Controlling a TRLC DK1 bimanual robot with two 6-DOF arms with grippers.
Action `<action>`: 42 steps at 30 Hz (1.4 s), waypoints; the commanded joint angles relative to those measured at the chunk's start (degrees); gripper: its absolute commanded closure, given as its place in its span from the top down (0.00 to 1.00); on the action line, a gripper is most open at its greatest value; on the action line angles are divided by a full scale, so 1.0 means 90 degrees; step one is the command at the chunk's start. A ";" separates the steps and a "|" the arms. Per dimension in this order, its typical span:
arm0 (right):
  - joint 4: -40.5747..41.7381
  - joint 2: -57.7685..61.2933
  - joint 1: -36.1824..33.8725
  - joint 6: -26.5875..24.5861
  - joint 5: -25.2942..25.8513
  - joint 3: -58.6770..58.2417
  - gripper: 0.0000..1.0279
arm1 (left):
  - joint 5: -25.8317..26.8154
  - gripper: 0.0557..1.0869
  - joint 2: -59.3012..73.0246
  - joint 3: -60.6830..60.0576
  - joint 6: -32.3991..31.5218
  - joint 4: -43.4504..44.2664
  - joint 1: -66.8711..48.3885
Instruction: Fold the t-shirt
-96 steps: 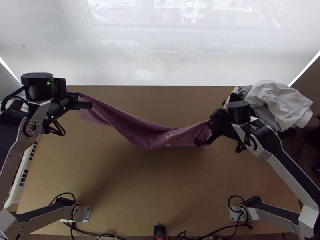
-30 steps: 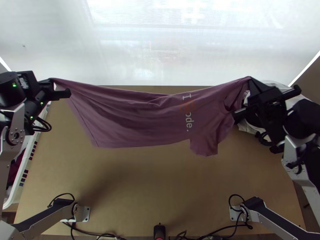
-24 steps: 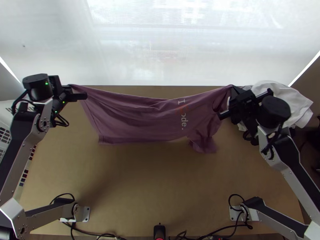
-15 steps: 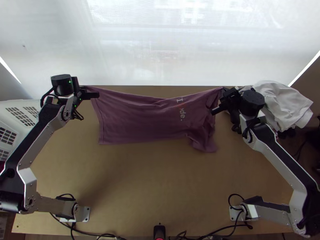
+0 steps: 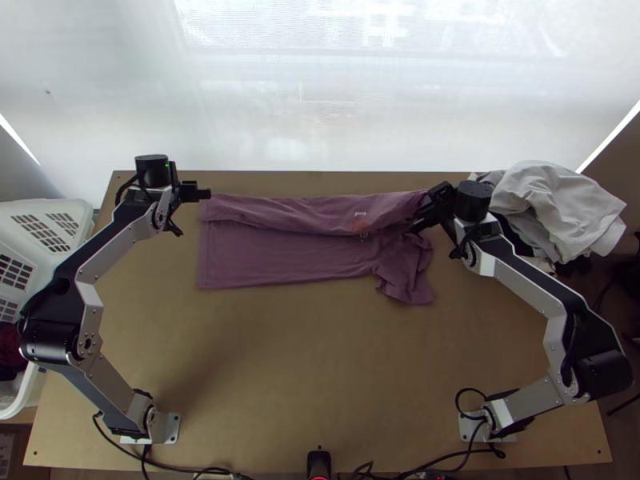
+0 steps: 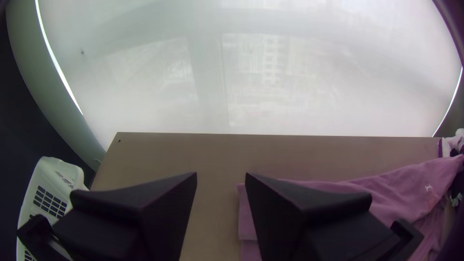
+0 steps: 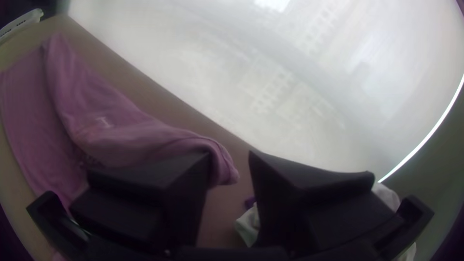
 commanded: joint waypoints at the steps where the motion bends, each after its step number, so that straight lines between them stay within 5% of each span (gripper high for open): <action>1: -0.0693 0.0462 0.0124 0.0110 -0.0014 -0.0017 0.82 | -0.0006 0.66 0.0177 -0.0082 0.0049 -0.0576 -0.0125; 3: -0.0800 0.0354 0.0182 0.0149 -0.0014 -0.0076 0.95 | -0.0006 0.66 -0.0048 -0.0092 0.0127 -0.1114 -0.0213; 11: -0.1210 -0.0525 0.0036 0.0364 -0.0014 -0.0271 0.96 | 0.0678 0.66 -0.1796 -0.1293 0.0635 -0.2530 -0.0525; 18: -0.1708 -0.1716 0.0348 0.0452 -0.0014 -0.0750 0.96 | 0.0424 0.66 -0.2685 -0.2670 0.0703 -0.2803 -0.0574; 28: -0.2314 -0.2497 0.0573 0.0481 -0.0014 -0.0857 0.96 | 0.0160 0.58 -0.1845 -0.2622 -0.0088 -0.3252 -0.0682; 42: -0.2421 -0.2644 0.0700 0.0550 -0.0024 -0.1121 0.96 | 0.0160 0.58 -0.1347 -0.2329 -0.0322 -0.3252 -0.1092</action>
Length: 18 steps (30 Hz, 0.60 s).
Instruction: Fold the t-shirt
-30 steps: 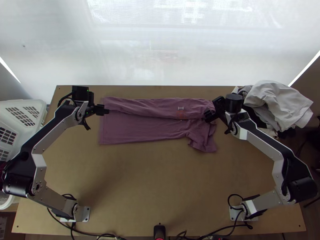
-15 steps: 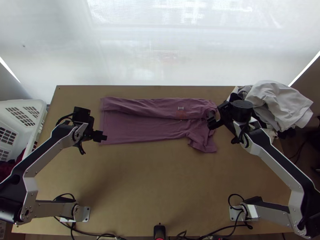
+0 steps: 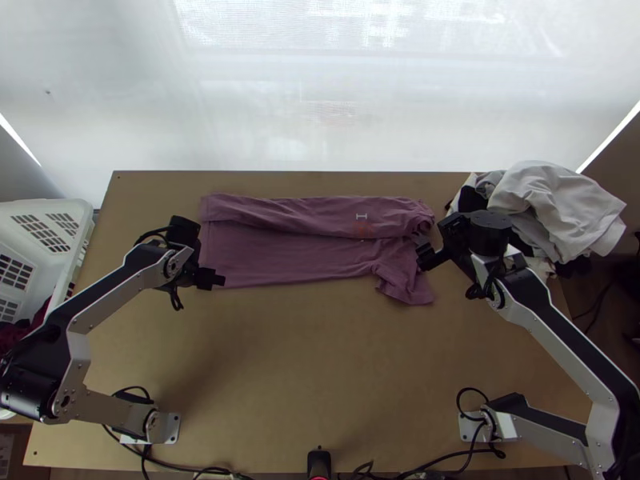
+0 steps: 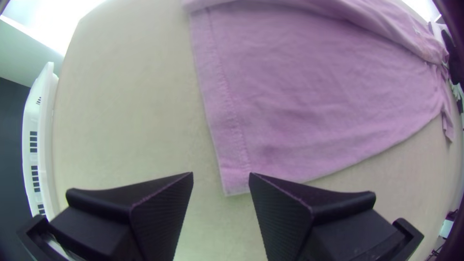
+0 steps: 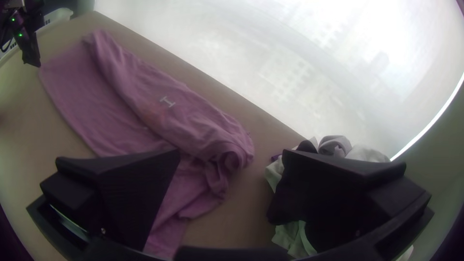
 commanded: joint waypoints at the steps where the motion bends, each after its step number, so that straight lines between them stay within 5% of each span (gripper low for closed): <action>1: -0.0131 -0.0089 0.0168 -0.0011 0.0005 -0.0135 0.96 | -0.0010 0.58 0.0225 0.0037 -0.0126 -0.0022 -0.0152; 10: -0.0454 -0.0118 0.0696 -0.0002 -0.0005 -0.0496 0.96 | 0.0078 0.38 0.0420 -0.0129 -0.0145 0.0222 -0.0299; 13: -0.0483 -0.0128 0.0832 -0.0002 -0.0005 -0.0594 0.96 | 0.0069 0.15 0.0371 -0.0217 -0.0116 0.0515 -0.0328; 18: -0.0532 -0.0128 0.0989 0.0086 -0.0005 -0.0633 0.96 | 0.0069 0.03 0.0381 -0.0178 -0.0135 0.0505 -0.0308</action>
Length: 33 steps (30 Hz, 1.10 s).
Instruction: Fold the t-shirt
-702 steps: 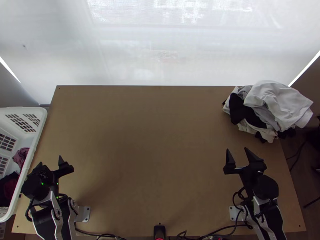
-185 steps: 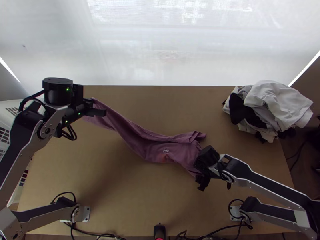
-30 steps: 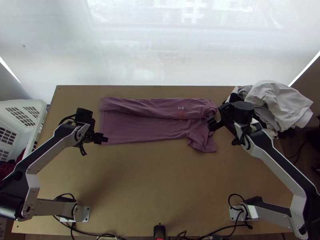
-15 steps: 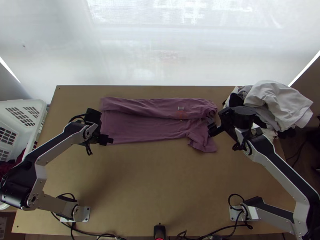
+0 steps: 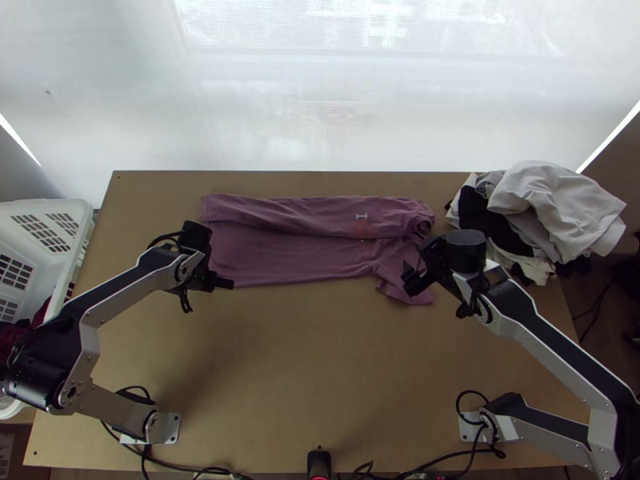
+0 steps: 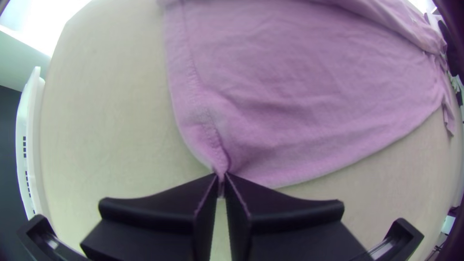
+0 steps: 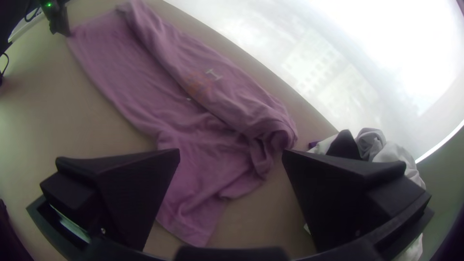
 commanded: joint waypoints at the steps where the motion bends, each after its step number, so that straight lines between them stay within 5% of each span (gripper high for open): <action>1: -0.0160 -0.0006 0.0287 0.0098 -0.0014 -0.0145 0.96 | -0.0004 0.03 -0.0001 -0.0020 -0.0002 0.0109 -0.0027; 25: 0.0191 0.1546 0.0746 0.0479 -0.0161 -0.0799 0.93 | -0.0004 0.03 -0.0206 0.0048 0.0086 -0.0057 0.0139; 29: 0.0406 0.1761 0.0687 0.0469 -0.0161 -0.0780 0.80 | -0.0004 0.03 -0.0235 0.0038 0.0086 -0.0067 0.0159; 33: 0.0562 0.1790 0.0648 0.0421 -0.0151 -0.0780 0.50 | -0.0004 0.03 -0.0303 0.0038 0.0145 -0.0086 0.0198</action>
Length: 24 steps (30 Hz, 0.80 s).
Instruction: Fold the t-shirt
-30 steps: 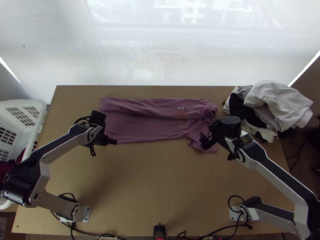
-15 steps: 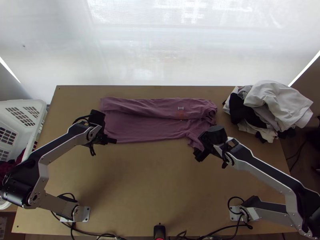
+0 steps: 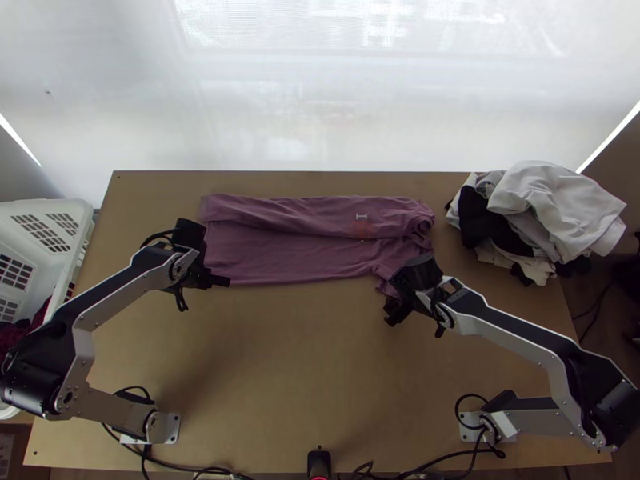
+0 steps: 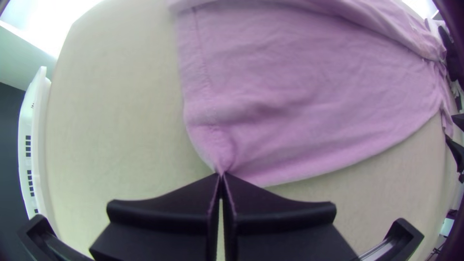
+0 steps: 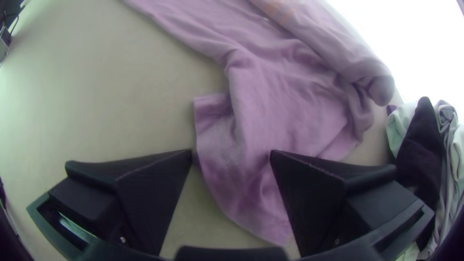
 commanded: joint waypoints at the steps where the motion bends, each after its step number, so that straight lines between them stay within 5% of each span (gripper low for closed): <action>1: 0.0227 0.0151 -0.0100 -0.0053 0.0016 -0.0010 0.42 | 0.0001 0.03 -0.0102 0.0002 0.0072 -0.0016 0.0077; 6: 0.0247 -0.0425 -0.0305 -0.0063 0.0016 0.0156 0.02 | 0.0001 0.03 -0.0326 0.0061 0.0140 -0.0065 0.0165; 24: -0.1570 -0.2242 -0.1106 -0.0502 -0.0150 0.2842 0.03 | 0.0001 0.03 -0.1694 0.1936 0.0160 -0.1207 0.0331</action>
